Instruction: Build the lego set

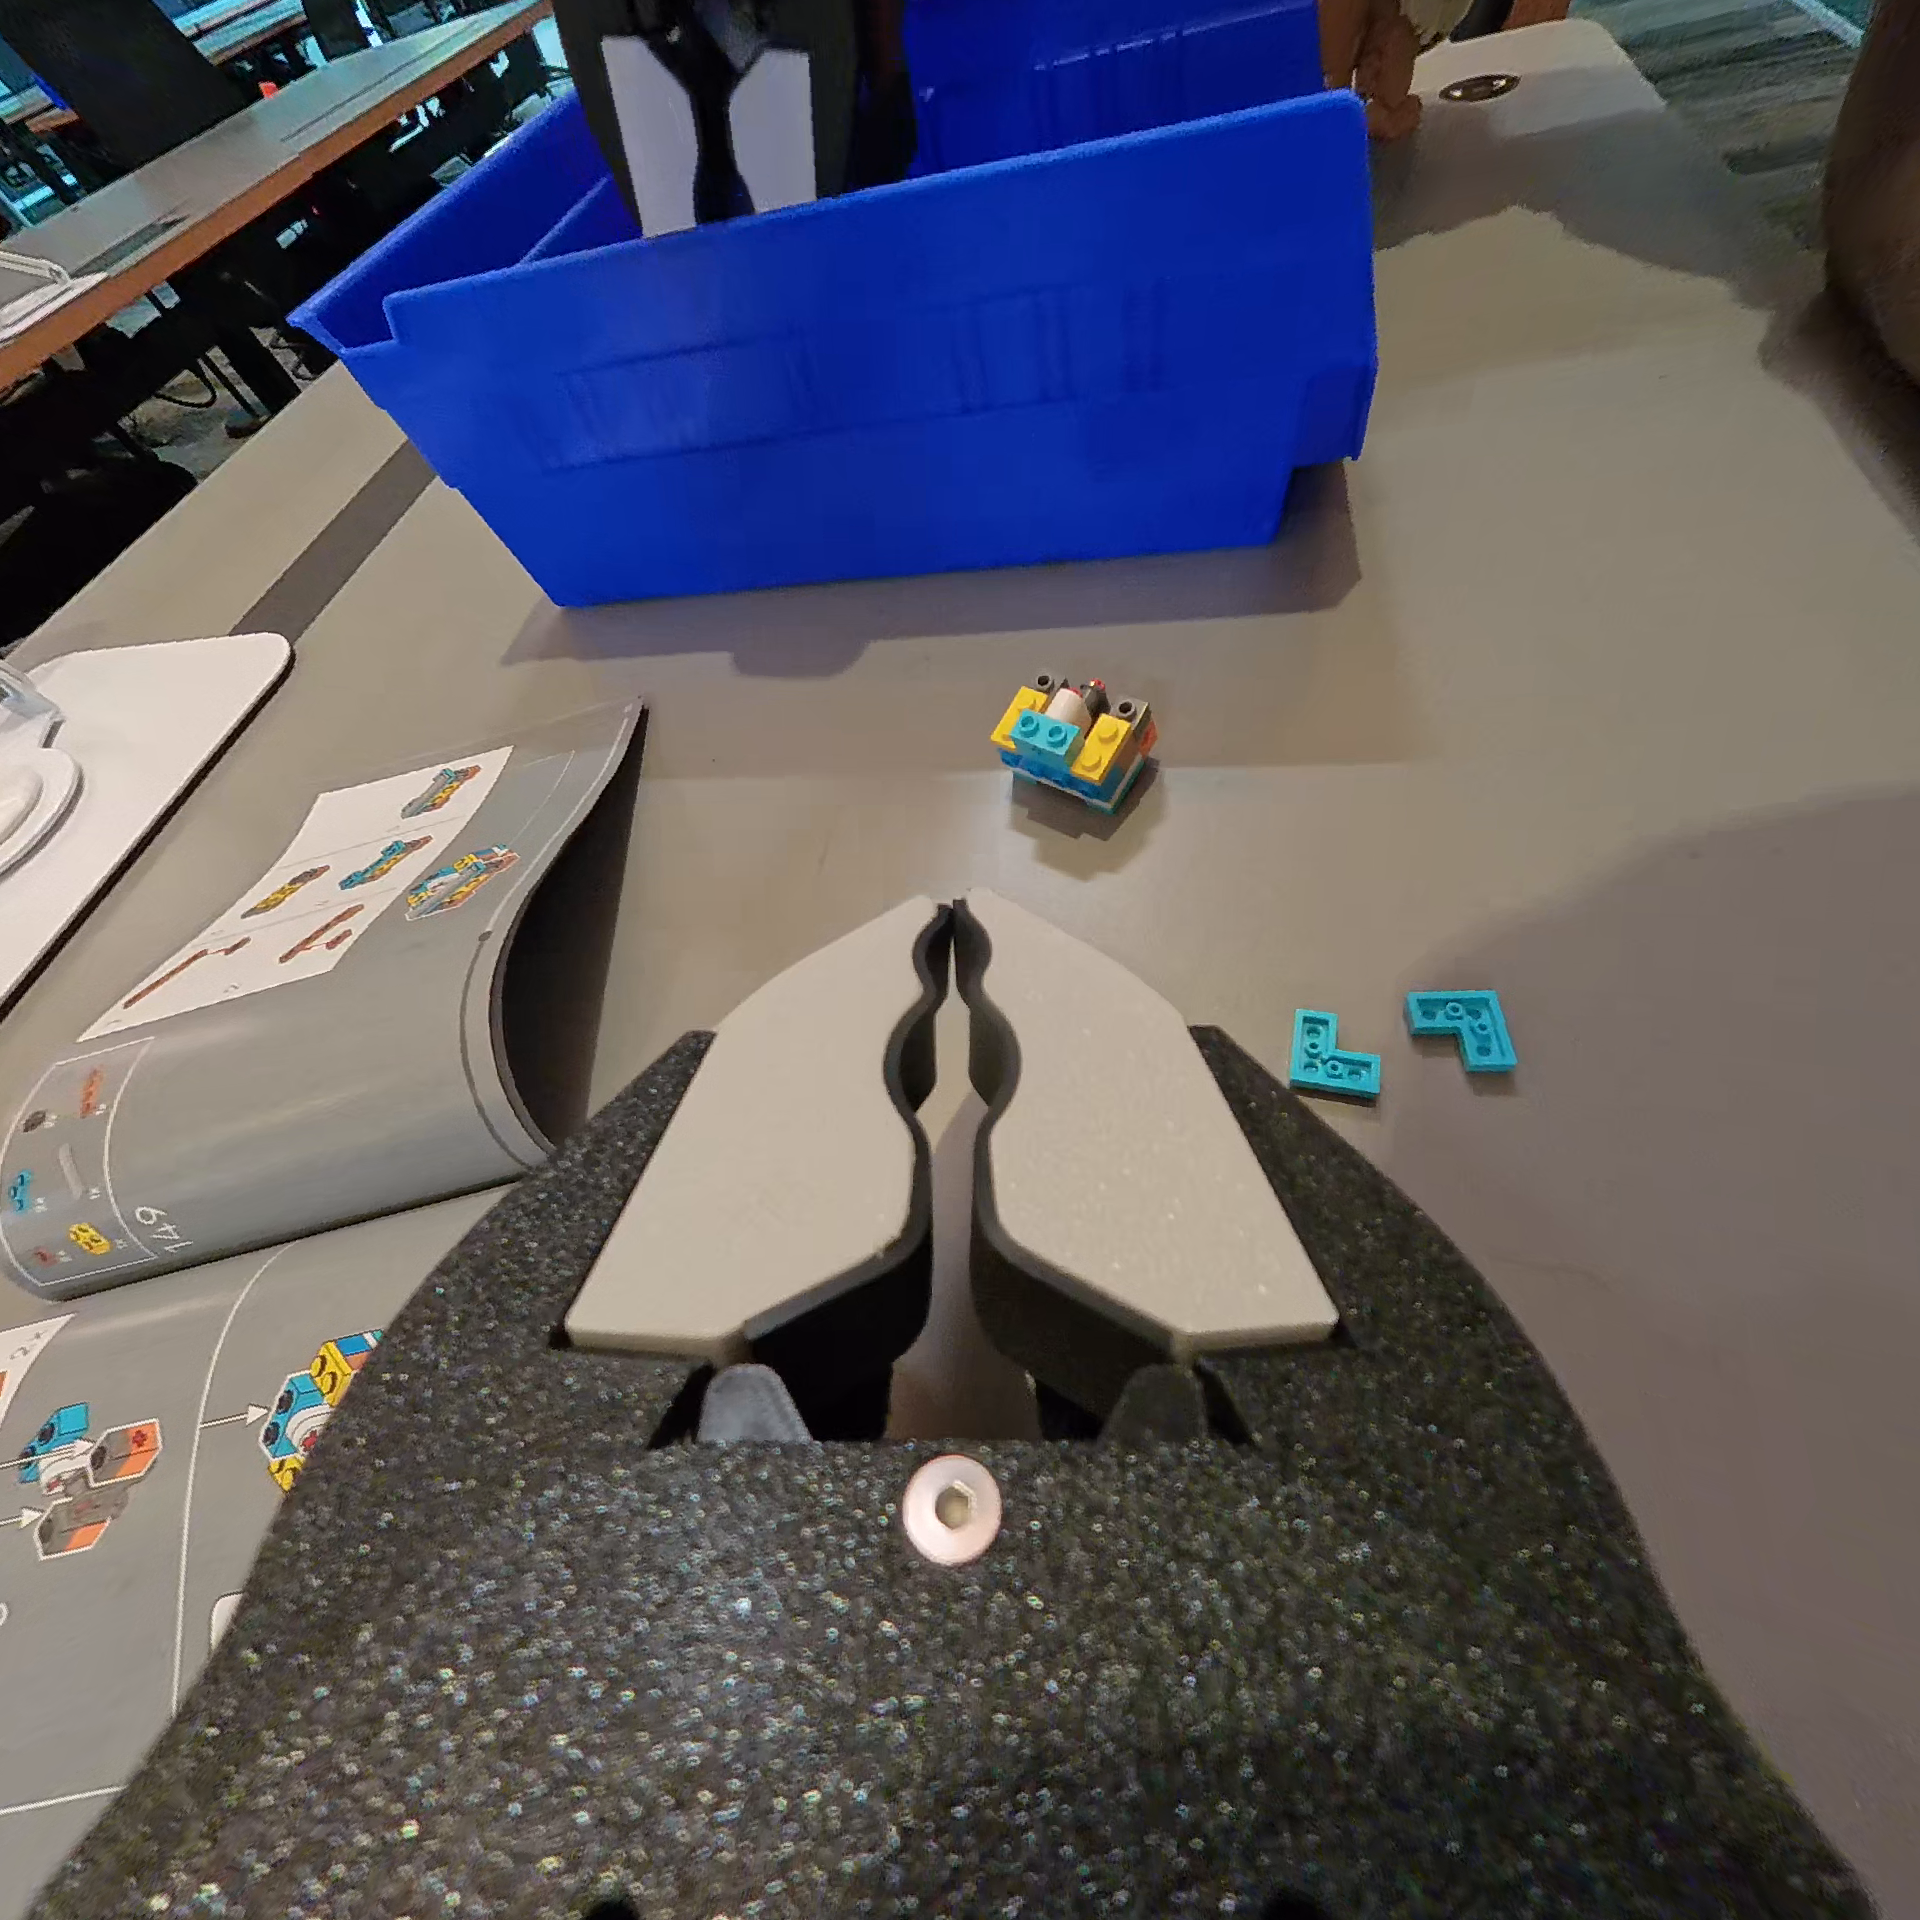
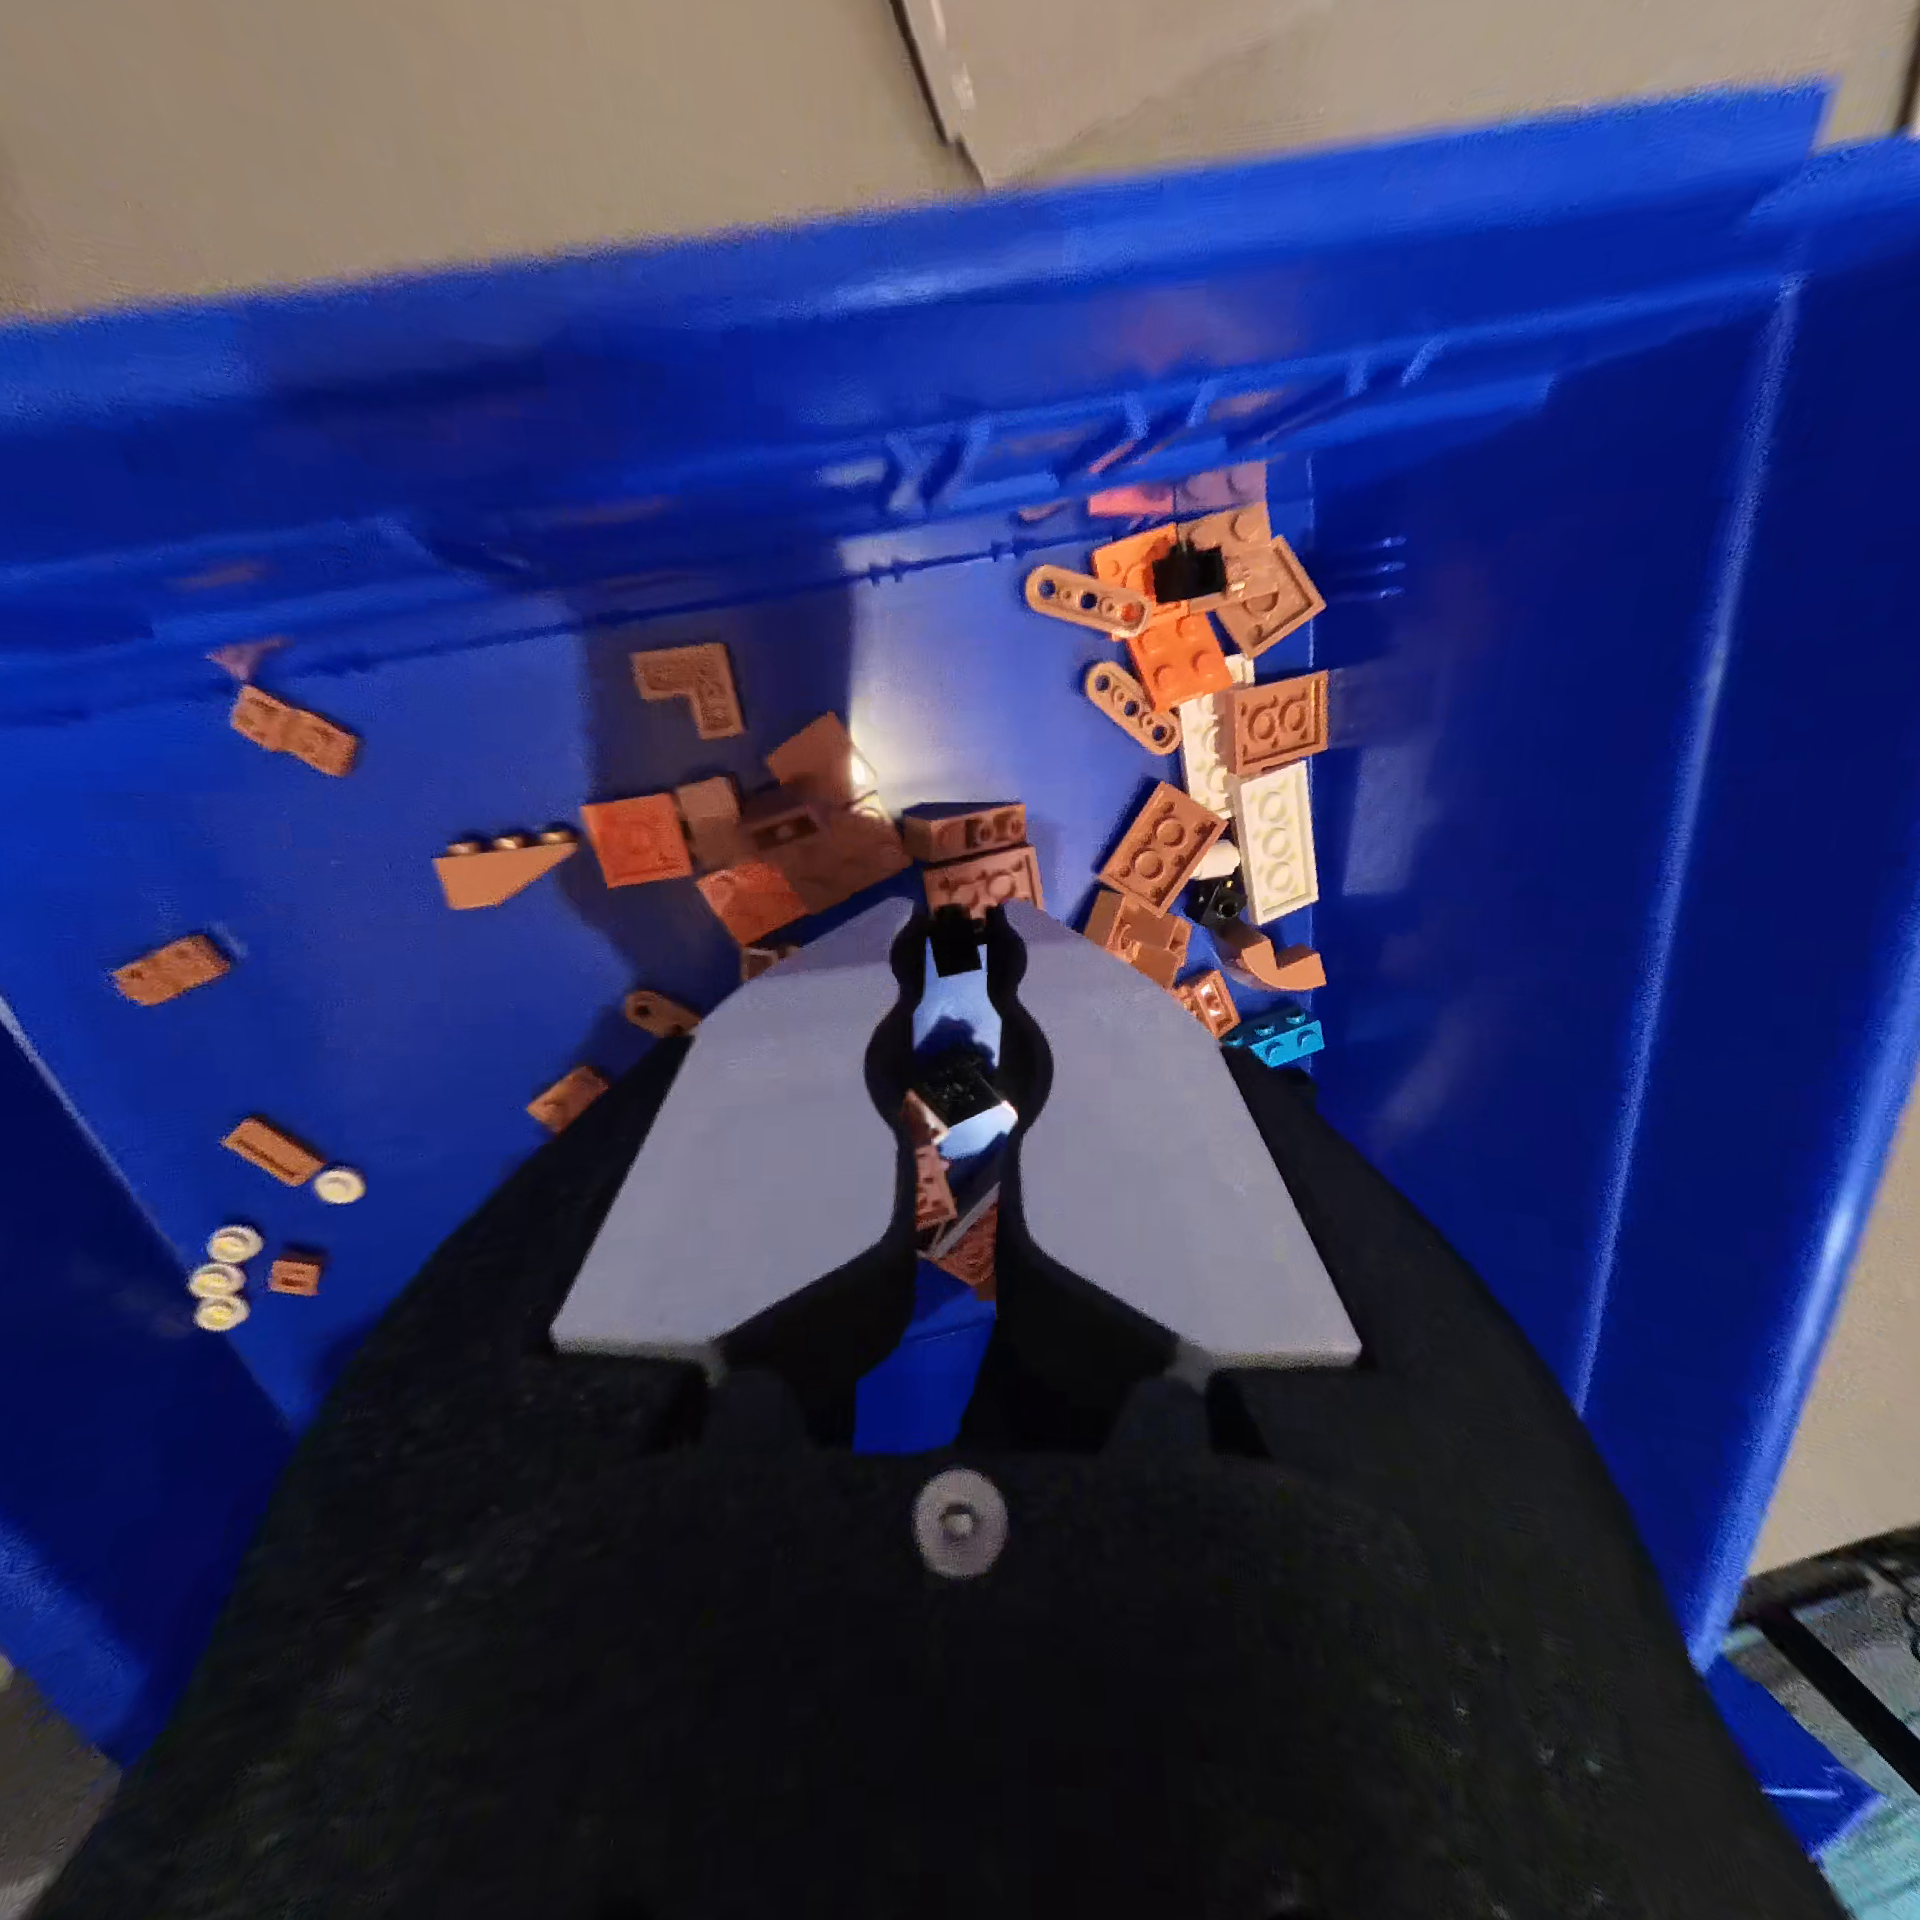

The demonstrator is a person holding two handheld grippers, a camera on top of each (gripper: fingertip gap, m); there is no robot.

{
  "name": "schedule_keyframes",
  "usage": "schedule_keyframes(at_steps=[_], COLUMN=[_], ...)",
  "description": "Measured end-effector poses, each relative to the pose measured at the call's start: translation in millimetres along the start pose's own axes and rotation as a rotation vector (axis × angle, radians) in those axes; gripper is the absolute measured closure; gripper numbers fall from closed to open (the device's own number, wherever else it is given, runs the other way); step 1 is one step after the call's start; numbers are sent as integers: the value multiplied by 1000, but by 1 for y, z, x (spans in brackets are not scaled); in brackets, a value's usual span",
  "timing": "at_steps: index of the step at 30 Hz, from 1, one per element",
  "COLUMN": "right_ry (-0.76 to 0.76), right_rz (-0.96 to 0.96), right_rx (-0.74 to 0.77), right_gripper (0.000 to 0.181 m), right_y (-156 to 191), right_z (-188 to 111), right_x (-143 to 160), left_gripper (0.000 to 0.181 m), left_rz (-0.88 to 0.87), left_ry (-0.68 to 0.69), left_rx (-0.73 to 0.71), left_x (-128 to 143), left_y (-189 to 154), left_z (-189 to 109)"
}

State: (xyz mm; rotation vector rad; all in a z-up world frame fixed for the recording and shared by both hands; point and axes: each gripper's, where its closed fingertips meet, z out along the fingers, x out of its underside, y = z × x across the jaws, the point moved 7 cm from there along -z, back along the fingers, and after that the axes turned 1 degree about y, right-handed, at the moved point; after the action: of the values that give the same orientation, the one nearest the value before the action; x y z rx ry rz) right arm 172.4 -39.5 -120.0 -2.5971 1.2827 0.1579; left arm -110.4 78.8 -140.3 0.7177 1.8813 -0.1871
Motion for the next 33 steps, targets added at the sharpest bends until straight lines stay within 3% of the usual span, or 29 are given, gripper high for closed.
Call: schedule_keyframes(at_steps=[5,11,17,20,27,33], right_ry=[-180,-465,-401,-353,-314,-395], right_rz=[51,128,87,81,29,76], right_rx=[-8,-110,-190,-139,59,-49], right_gripper=[170,171,171,170,170,171], right_y=[22,78,150,164,171,203], right_z=[-39,-87,-53,-31,-41,-55], right_x=[-19,-69,-113,-125,-134,-140], left_gripper=[181,181,181,181,181,181], left_rz=[5,-16,-11,-14,-22,-26], left_ry=[5,2,4,1,6,23], left_rx=[-7,-18,-35,-42,-47,-55], left_x=[0,0,0,0,1,2], left_y=[0,2,2,2,3,4], left_z=[0,0,0,-1,-1,0])
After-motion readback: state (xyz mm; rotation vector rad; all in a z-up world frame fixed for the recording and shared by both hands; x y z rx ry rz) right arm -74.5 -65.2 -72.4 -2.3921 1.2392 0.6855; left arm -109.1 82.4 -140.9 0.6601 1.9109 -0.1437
